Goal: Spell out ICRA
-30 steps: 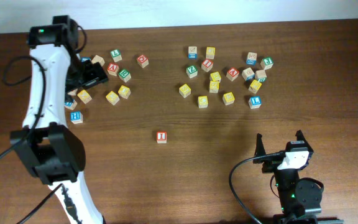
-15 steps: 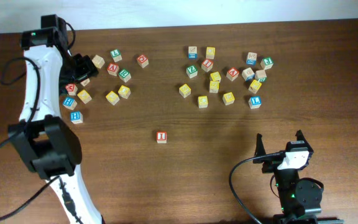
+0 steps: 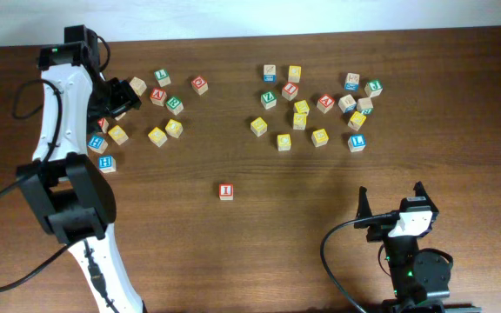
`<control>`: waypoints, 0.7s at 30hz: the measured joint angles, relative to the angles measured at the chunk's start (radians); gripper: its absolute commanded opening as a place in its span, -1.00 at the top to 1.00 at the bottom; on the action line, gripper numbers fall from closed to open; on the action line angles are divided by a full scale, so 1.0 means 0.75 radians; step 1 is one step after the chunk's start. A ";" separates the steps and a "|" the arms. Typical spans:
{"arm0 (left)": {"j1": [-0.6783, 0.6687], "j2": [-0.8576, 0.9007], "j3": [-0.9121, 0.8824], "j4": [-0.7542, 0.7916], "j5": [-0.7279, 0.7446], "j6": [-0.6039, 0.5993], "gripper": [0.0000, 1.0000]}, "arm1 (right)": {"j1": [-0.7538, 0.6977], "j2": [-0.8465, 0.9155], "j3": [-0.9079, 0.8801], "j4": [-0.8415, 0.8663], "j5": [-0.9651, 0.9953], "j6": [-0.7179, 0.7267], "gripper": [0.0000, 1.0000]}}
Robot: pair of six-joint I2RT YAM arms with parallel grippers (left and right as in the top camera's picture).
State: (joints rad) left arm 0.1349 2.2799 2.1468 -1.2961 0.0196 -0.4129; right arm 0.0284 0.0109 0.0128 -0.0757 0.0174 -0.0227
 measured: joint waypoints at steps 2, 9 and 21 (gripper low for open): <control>-0.006 0.000 0.000 0.010 0.050 0.000 -0.86 | 0.000 0.000 0.000 0.000 -0.001 0.000 -0.96; -0.105 0.000 0.000 0.038 0.101 0.000 -0.86 | 0.000 0.000 0.000 0.000 -0.001 0.001 -0.97; -0.151 0.000 0.000 0.069 0.097 0.073 -0.78 | 0.000 0.000 0.000 0.000 -0.001 -0.001 -0.97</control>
State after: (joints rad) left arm 0.0216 2.2799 2.1468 -1.2442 0.0921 -0.3584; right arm 0.0284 0.0109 0.0128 -0.0757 0.0170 -0.0231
